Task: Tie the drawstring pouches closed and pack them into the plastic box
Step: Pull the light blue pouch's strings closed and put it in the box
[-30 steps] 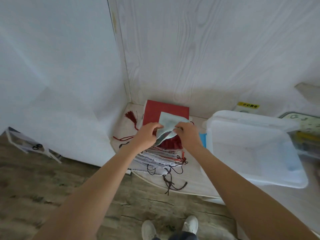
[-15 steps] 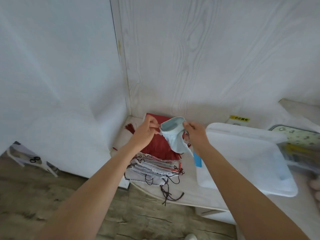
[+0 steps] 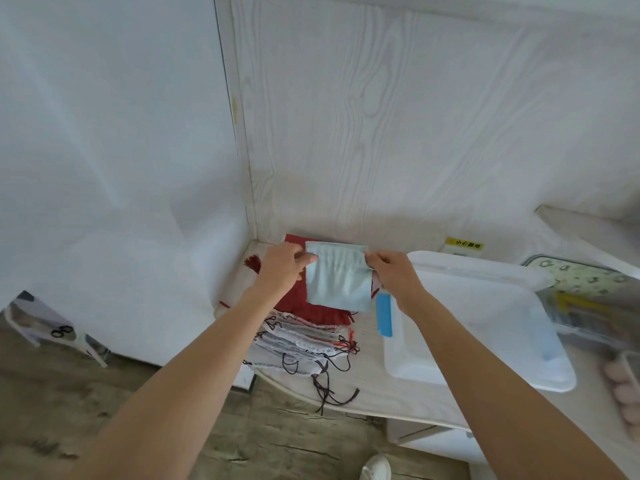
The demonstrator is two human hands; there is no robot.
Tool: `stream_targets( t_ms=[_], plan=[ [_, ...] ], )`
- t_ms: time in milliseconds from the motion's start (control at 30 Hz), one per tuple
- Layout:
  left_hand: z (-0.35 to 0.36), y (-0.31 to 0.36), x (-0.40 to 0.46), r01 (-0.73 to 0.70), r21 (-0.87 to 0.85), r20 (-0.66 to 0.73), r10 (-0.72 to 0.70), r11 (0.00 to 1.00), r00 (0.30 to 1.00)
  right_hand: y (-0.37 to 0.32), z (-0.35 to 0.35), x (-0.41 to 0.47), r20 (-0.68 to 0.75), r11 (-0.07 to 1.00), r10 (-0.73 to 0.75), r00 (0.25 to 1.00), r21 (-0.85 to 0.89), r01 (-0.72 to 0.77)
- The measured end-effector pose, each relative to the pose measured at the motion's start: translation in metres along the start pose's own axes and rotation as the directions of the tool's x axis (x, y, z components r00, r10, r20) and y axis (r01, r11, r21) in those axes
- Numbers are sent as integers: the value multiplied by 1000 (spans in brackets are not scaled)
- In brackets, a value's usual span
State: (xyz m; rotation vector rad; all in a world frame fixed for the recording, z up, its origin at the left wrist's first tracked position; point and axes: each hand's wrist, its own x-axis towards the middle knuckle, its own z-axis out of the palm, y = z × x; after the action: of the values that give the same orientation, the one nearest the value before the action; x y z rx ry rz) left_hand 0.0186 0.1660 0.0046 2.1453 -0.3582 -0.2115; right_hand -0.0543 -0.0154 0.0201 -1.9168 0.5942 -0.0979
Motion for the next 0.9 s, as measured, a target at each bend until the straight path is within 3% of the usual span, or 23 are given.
stream_targets(
  t_ms=[200, 400, 467, 533, 567, 633, 700, 800, 900],
  plan=[
    [-8, 3, 4, 152, -72, -58, -156, 986, 986, -4, -9, -5, 216, 919, 71, 974, 365, -148],
    [-25, 9, 11, 203, -55, 41, -201, 978, 979, -3, -16, 0, 15, 986, 22, 1000, 162, -24],
    [-24, 14, 10, 240, -166, 30, -239, 956, 971, -6, -17, 0, -13, 981, 36, 999, 192, -33],
    [-17, 21, 4, 309, -431, 81, -304, 848, 949, -9, -16, 0, 6, 925, 114, 993, 364, -108],
    [-12, 23, 1, 328, -533, 116, -317, 780, 941, -10, -16, 0, 44, 836, 184, 982, 519, -180],
    [-2, 26, -4, 351, -689, 180, -319, 635, 931, -9, -14, 2, 196, 521, 321, 927, 780, -346],
    [4, 29, -8, 373, -830, 255, -313, 415, 915, -8, -10, 2, 318, 272, 336, 886, 868, -415],
    [9, 30, -7, 360, -930, 323, -292, 80, 900, -7, -4, -1, 321, 244, 303, 897, 884, -399],
    [10, 24, -2, 306, -947, 320, -287, -93, 903, -9, -5, -3, 248, 303, 290, 924, 893, -334]
  ],
)
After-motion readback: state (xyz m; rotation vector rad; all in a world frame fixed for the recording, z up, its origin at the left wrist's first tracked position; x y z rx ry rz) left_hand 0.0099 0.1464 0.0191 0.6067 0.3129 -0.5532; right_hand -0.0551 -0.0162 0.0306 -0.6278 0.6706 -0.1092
